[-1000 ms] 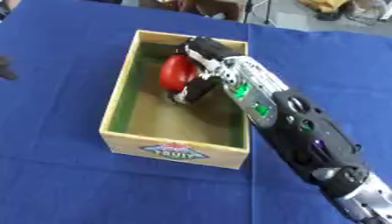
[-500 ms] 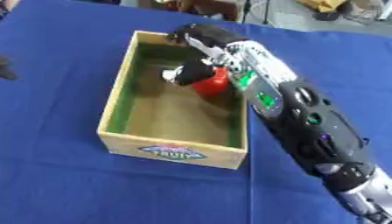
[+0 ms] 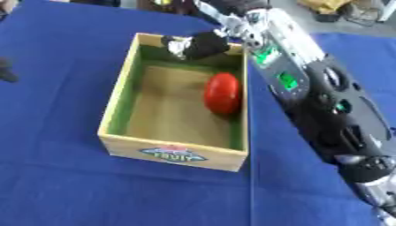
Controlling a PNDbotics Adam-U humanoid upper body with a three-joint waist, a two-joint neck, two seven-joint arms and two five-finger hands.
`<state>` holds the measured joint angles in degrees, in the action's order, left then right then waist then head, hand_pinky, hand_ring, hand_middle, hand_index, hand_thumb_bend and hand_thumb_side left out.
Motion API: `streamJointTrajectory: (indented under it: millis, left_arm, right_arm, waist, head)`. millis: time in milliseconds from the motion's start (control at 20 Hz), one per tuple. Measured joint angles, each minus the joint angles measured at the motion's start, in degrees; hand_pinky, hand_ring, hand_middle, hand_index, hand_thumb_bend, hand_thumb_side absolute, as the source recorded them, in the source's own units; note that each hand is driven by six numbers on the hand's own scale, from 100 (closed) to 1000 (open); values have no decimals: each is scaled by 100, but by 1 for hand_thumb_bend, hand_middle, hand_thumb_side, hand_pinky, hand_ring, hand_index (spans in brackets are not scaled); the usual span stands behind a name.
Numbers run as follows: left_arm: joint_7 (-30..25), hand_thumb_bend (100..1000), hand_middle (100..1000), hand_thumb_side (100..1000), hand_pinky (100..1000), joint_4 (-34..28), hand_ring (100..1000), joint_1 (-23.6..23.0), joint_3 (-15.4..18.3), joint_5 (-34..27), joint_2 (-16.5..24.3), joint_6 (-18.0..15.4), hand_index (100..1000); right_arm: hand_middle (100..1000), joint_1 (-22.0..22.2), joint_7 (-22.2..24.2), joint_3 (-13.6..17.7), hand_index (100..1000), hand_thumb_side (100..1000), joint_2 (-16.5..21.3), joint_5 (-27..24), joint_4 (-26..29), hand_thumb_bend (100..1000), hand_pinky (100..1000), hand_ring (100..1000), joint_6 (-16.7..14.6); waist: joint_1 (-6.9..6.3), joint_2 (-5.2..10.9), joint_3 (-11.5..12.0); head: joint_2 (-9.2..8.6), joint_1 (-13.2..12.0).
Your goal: Pick up objects on the table and place them in the box.
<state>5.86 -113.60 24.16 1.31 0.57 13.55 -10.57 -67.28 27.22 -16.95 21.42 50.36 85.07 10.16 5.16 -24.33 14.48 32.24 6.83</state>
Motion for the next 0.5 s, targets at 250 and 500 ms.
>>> streamJointTrajectory:
  millis: [250, 500]
  left_arm:
    - [6, 100, 644, 904, 485, 0, 548, -8, 1, 2, 0, 11, 834]
    - [12, 100, 643, 905, 485, 0, 547, -43, 1, 18, 0, 18, 834]
  right_arm:
    - [800, 73, -50, 206, 930, 666, 294, -374, 661, 243, 707, 780, 204]
    - [790, 231, -120, 399, 923, 654, 578, -764, 1329, 227, 705, 774, 420]
  waist:
    - [-17, 0, -43]
    - [-43, 0, -94]
  head:
    - [44, -71]
    - [48, -157]
